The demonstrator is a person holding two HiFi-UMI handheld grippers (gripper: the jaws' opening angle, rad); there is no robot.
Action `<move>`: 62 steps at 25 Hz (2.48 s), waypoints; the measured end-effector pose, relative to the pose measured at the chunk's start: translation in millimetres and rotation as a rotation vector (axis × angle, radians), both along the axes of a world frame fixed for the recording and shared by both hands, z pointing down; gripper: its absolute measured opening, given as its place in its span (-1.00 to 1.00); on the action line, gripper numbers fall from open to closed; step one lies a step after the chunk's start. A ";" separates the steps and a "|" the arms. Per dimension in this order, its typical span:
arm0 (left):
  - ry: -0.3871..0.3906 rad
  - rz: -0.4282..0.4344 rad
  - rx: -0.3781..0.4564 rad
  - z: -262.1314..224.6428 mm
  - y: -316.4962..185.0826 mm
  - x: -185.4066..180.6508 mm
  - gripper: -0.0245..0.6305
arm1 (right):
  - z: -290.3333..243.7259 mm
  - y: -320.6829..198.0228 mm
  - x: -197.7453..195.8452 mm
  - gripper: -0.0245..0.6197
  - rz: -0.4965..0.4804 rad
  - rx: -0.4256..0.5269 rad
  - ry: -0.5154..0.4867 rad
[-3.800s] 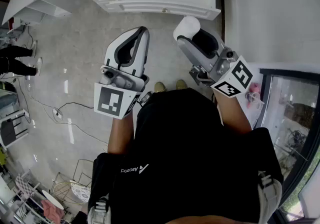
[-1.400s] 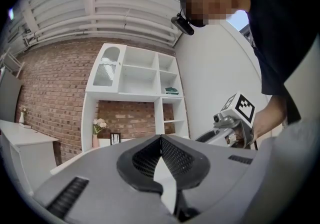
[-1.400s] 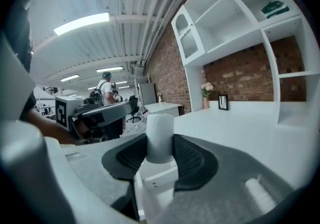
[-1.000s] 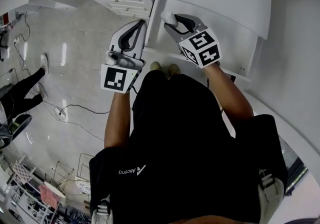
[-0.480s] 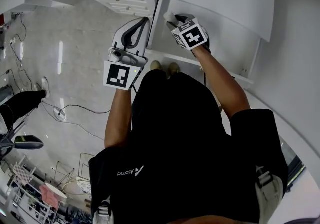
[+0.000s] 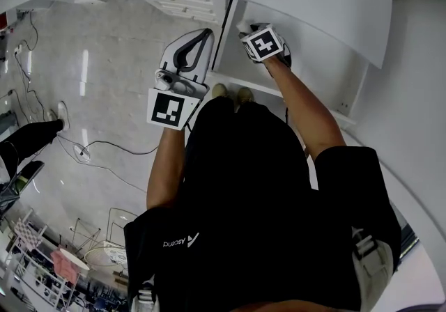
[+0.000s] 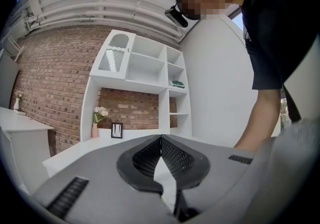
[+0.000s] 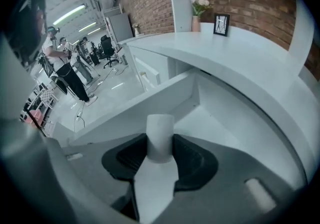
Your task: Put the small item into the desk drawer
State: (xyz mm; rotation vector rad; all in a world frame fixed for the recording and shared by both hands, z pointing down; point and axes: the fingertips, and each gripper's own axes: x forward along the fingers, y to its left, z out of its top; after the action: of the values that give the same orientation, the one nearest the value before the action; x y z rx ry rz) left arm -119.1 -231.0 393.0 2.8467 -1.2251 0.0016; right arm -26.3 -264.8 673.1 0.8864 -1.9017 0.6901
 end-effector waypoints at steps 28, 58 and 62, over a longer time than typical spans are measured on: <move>-0.009 0.011 -0.036 11.4 5.2 -14.1 -0.93 | 19.8 -10.8 -18.1 -0.32 -0.010 0.023 -0.006; 0.037 0.089 0.010 -53.9 36.8 47.7 -0.93 | -302.7 54.0 -2.9 -0.77 -0.040 0.761 -0.581; 0.033 0.109 0.027 -70.7 49.7 58.9 -0.93 | -342.5 75.4 -1.3 -0.88 -0.076 0.846 -0.630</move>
State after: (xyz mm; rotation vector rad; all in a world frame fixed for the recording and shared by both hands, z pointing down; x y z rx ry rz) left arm -60.2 -181.3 322.3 2.9205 -1.0715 -0.0588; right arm -27.6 -189.4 330.6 1.1745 -2.8647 0.0679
